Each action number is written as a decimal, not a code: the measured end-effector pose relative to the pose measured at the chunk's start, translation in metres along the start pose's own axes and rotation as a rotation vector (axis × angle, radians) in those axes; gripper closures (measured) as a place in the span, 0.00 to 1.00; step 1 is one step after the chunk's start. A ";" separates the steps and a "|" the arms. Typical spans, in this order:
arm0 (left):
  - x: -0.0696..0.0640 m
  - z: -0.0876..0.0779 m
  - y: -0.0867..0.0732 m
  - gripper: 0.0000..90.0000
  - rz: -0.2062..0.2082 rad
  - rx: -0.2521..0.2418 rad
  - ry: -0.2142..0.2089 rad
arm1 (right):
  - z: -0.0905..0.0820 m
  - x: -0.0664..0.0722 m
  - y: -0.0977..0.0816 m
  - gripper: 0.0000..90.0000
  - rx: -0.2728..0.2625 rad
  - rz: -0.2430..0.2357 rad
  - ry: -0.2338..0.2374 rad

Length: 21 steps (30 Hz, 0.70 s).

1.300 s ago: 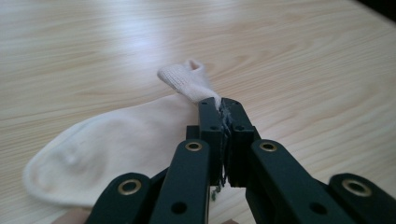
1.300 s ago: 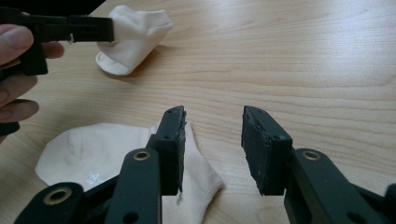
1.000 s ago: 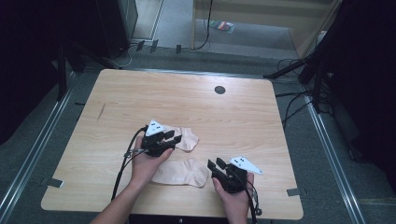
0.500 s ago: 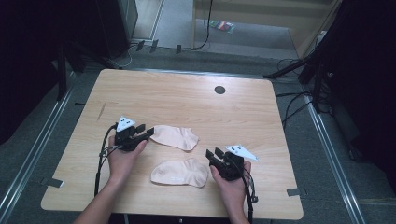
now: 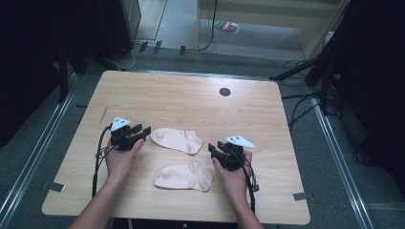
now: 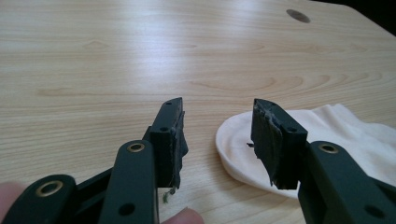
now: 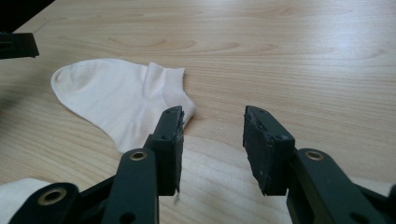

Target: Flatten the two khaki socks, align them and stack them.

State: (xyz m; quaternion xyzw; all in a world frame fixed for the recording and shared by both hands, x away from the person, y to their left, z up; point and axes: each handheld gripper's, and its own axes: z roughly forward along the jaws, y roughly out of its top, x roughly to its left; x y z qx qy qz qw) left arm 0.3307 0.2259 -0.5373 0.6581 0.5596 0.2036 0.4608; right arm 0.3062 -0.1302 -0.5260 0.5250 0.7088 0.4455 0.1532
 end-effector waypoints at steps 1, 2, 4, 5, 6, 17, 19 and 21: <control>0.001 0.000 0.000 0.64 -0.003 0.002 -0.001 | 0.002 0.000 0.002 0.68 0.009 -0.004 0.008; 0.002 0.001 -0.001 0.64 -0.008 0.007 -0.007 | 0.004 0.000 0.002 0.69 0.013 -0.003 0.012; 0.003 0.002 -0.001 0.65 -0.024 0.002 -0.006 | 0.009 0.002 0.004 0.70 0.025 -0.020 0.010; 0.003 0.002 -0.001 0.66 -0.022 0.004 -0.006 | 0.012 0.002 0.004 0.70 0.033 -0.025 0.014; 0.004 0.002 -0.001 0.67 -0.026 0.005 -0.010 | 0.014 0.003 0.005 0.70 0.036 -0.031 0.016; 0.004 0.009 -0.004 0.71 -0.033 0.050 -0.042 | 0.043 0.010 0.007 0.70 0.112 -0.066 0.022; 0.003 0.011 -0.004 0.70 -0.026 0.056 -0.055 | 0.047 0.010 0.009 0.69 0.117 -0.066 0.018; 0.002 0.013 -0.004 0.68 -0.017 0.067 -0.058 | 0.050 0.011 0.011 0.69 0.111 -0.069 0.021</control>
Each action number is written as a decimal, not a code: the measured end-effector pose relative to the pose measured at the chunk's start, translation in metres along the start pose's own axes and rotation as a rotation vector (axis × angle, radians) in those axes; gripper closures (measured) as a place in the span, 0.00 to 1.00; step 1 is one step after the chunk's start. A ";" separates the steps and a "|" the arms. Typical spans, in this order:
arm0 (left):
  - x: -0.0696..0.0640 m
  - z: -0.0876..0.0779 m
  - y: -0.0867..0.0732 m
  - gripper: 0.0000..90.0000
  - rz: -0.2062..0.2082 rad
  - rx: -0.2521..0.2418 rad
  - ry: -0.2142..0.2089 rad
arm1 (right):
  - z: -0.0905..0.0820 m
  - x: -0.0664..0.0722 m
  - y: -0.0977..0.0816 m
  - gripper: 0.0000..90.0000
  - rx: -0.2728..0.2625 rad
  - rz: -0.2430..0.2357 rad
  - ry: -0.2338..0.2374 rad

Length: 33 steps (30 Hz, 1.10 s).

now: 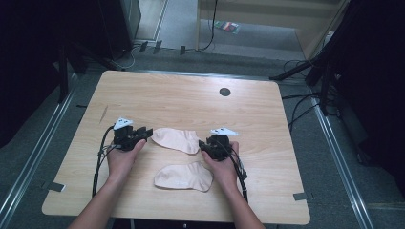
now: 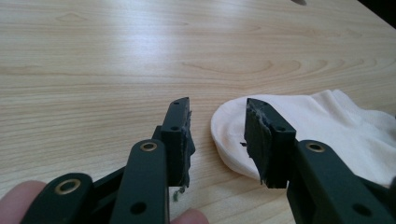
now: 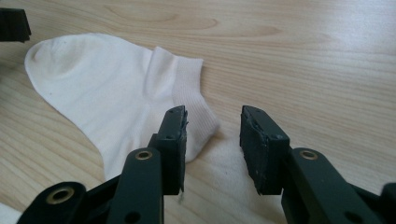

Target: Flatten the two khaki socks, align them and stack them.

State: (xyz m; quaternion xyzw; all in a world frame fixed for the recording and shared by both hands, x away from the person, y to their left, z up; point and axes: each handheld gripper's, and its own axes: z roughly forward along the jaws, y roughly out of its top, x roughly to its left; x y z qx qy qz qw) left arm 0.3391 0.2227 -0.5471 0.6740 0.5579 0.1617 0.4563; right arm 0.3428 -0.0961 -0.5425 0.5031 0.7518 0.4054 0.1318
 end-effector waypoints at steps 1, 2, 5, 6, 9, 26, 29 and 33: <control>-0.001 0.001 0.000 0.68 -0.007 0.003 -0.002 | 0.001 0.000 0.001 0.68 -0.002 -0.008 0.002; -0.001 0.001 0.000 0.68 -0.010 0.005 -0.003 | 0.002 0.002 0.002 0.68 -0.005 -0.003 0.008; -0.004 0.005 -0.003 0.72 0.014 0.036 0.009 | 0.006 0.004 0.000 0.68 0.012 -0.009 -0.001; -0.004 0.005 -0.003 0.76 0.014 0.036 0.009 | 0.006 0.004 0.000 0.68 0.012 -0.009 -0.001; -0.007 0.006 -0.004 0.81 0.039 0.052 0.012 | 0.006 0.005 -0.001 0.68 0.012 -0.025 -0.008; -0.015 0.002 -0.005 1.00 0.111 0.111 0.012 | 0.003 0.011 -0.002 1.00 0.023 -0.108 -0.026; -0.016 -0.006 -0.002 1.00 0.112 0.083 -0.008 | -0.006 0.009 0.001 1.00 -0.010 -0.087 -0.020; -0.020 -0.020 0.002 1.00 0.127 0.052 -0.036 | -0.015 0.007 0.004 1.00 -0.024 -0.075 -0.005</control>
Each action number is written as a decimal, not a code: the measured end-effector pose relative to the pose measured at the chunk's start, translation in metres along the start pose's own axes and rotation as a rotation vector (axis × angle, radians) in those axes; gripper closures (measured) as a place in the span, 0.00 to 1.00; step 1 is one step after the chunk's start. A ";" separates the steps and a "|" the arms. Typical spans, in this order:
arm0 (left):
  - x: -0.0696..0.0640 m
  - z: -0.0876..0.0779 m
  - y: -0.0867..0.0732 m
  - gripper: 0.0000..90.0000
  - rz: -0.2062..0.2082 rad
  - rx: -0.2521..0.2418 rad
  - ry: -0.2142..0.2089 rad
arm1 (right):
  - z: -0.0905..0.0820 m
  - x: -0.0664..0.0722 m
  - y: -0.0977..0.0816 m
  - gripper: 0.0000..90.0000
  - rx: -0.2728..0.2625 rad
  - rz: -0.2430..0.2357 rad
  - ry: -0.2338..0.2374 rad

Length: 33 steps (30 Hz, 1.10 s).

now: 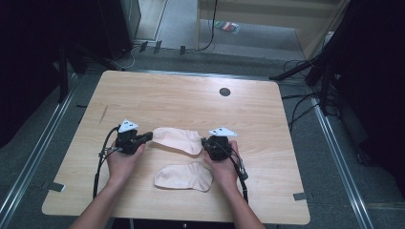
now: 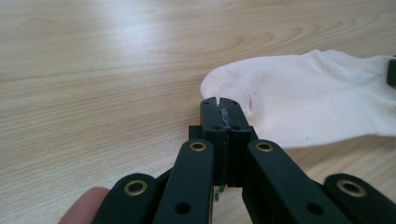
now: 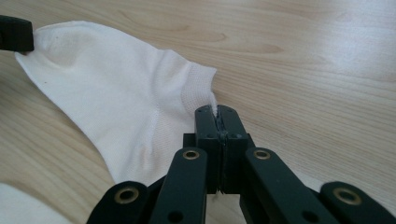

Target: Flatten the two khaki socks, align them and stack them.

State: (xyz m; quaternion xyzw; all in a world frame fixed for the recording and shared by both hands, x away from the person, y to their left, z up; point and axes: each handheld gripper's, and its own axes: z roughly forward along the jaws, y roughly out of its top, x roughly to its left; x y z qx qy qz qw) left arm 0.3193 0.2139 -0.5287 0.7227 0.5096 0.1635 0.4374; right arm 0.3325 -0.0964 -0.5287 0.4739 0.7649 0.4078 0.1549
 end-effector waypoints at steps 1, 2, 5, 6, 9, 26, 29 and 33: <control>-0.001 -0.004 0.001 1.00 0.006 -0.006 -0.005 | -0.005 0.000 0.001 1.00 -0.007 -0.003 0.008; -0.002 -0.009 0.001 1.00 0.009 -0.013 -0.012 | -0.013 0.000 0.001 1.00 -0.016 0.002 0.019; -0.009 -0.026 0.001 1.00 0.026 -0.039 -0.037 | -0.024 0.002 0.002 1.00 -0.030 0.001 0.030; -0.011 -0.029 0.001 1.00 0.025 -0.042 -0.045 | -0.029 0.003 0.001 1.00 -0.034 -0.002 0.033; -0.018 -0.042 -0.006 1.00 0.023 -0.046 -0.077 | -0.046 0.005 -0.003 1.00 -0.046 -0.001 0.037; -0.065 -0.074 -0.058 1.00 0.179 0.042 -0.110 | -0.089 0.013 -0.055 1.00 0.000 -0.031 0.046; -0.067 -0.075 -0.064 1.00 0.192 0.043 -0.119 | -0.086 0.016 -0.062 1.00 0.012 -0.036 0.045; -0.070 -0.074 -0.068 1.00 0.214 0.057 -0.126 | -0.085 0.018 -0.067 1.00 0.022 -0.042 0.038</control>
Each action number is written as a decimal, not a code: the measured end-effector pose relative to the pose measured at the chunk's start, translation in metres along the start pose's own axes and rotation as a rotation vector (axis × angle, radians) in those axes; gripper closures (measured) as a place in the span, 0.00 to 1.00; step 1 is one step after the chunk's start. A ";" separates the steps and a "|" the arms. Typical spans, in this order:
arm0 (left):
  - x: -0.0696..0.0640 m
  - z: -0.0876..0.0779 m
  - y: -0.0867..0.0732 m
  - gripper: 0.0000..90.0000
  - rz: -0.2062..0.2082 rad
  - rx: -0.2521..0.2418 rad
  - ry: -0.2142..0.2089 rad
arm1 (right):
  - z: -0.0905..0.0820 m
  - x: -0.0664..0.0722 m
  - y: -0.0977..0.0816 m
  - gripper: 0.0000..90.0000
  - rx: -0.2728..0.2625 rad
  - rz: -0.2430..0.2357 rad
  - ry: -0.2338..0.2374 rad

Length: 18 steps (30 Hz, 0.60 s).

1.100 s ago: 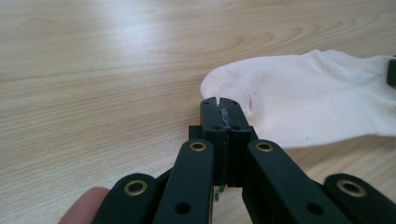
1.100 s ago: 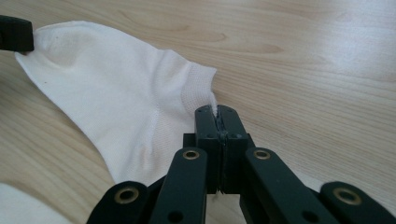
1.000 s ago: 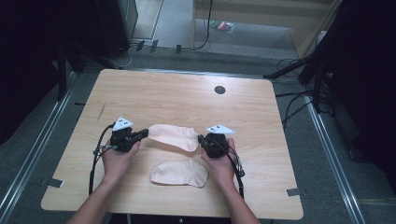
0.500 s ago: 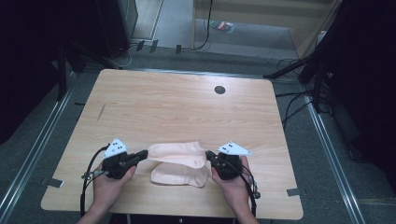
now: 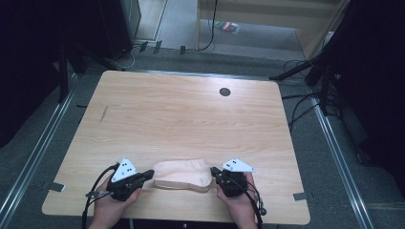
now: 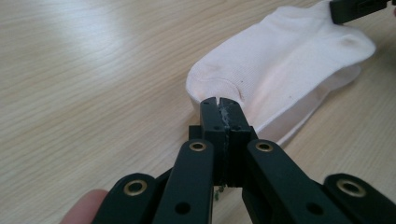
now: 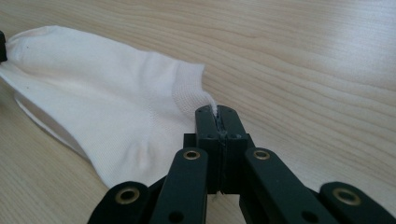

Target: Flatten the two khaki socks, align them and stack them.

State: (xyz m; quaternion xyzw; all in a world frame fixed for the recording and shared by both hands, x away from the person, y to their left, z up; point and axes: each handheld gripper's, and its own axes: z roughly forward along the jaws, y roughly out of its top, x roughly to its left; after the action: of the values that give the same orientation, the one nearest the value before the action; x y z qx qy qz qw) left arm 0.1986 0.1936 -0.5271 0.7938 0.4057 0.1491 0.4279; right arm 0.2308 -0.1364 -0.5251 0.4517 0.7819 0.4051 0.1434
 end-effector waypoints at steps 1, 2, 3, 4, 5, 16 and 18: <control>-0.001 0.000 0.000 1.00 0.002 0.001 -0.004 | 0.000 0.000 -0.001 1.00 0.001 -0.006 -0.005; -0.002 0.000 0.000 1.00 0.001 0.001 -0.008 | -0.001 0.001 -0.001 1.00 0.002 -0.005 -0.007; -0.001 0.002 -0.001 1.00 -0.001 0.010 -0.022 | -0.001 0.001 -0.002 1.00 0.002 -0.003 -0.005; 0.000 0.004 -0.002 1.00 -0.004 0.024 -0.039 | 0.000 0.001 -0.002 1.00 0.009 -0.012 -0.010; 0.000 0.005 -0.005 0.94 -0.007 0.016 -0.033 | 0.004 0.002 -0.005 0.98 0.033 -0.023 0.000; 0.018 0.011 -0.005 0.71 -0.212 -0.070 -0.105 | -0.003 -0.007 -0.010 0.71 -0.024 0.087 0.013; 0.020 0.015 -0.006 0.72 -0.229 -0.052 -0.094 | 0.001 -0.008 -0.012 0.71 -0.007 0.109 0.038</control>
State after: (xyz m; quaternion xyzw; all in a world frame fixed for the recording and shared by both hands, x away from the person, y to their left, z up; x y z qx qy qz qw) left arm 0.2164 0.2021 -0.5428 0.7370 0.4691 0.0725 0.4812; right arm 0.2285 -0.1455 -0.5357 0.4853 0.7573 0.4236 0.1076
